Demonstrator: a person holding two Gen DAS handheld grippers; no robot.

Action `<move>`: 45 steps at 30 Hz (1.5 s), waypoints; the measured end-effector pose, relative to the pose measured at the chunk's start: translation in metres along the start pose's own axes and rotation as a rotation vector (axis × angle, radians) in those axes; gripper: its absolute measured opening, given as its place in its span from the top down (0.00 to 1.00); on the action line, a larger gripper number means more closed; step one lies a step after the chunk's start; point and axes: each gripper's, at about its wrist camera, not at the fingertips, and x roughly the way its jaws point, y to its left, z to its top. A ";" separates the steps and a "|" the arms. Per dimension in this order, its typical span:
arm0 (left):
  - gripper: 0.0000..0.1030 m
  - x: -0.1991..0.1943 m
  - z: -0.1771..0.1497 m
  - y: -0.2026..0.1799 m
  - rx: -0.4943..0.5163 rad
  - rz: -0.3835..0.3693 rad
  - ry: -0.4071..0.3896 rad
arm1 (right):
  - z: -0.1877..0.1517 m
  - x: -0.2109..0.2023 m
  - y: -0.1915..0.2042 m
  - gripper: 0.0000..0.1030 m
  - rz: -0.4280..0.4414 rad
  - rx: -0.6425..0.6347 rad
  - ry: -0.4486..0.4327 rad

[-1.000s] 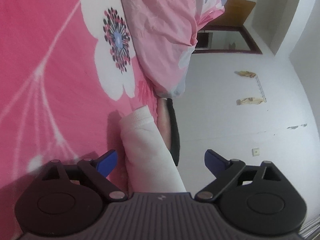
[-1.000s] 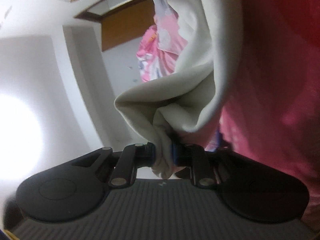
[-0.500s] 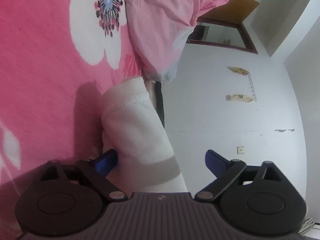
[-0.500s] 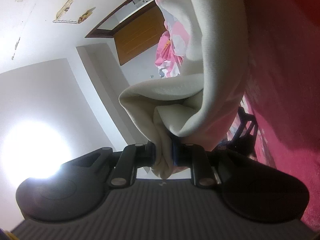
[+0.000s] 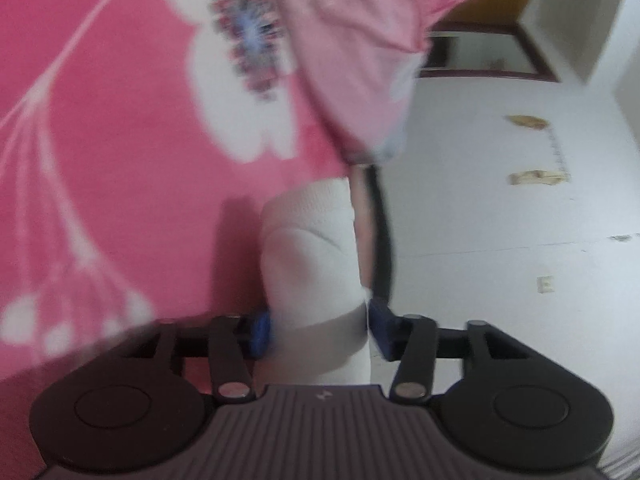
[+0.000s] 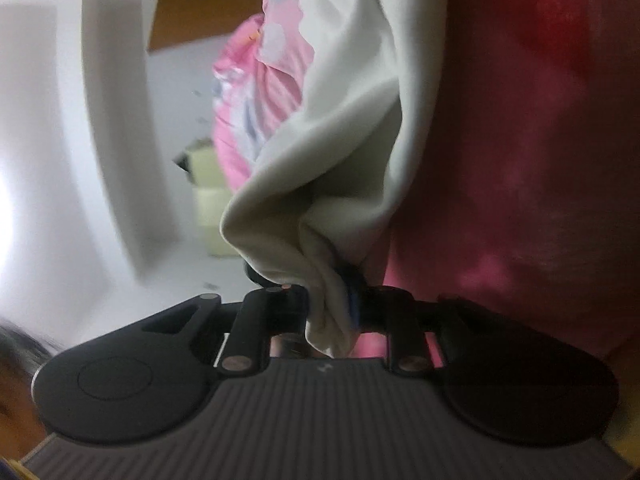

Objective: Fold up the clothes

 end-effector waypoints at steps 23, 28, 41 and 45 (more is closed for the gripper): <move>0.66 -0.164 0.022 -0.037 0.290 0.381 -0.117 | -0.103 0.108 0.047 0.82 -0.064 -0.193 0.323; 0.46 -0.202 0.026 0.002 0.122 0.362 -0.158 | -0.110 0.123 0.043 0.67 -0.159 -0.238 0.383; 0.28 -0.276 -0.078 -0.010 0.360 0.226 -0.075 | -0.014 0.012 0.104 0.33 -0.253 -0.446 0.128; 0.28 -0.276 -0.114 0.001 0.414 0.230 -0.014 | 0.022 0.037 0.076 0.33 -0.353 -0.355 0.186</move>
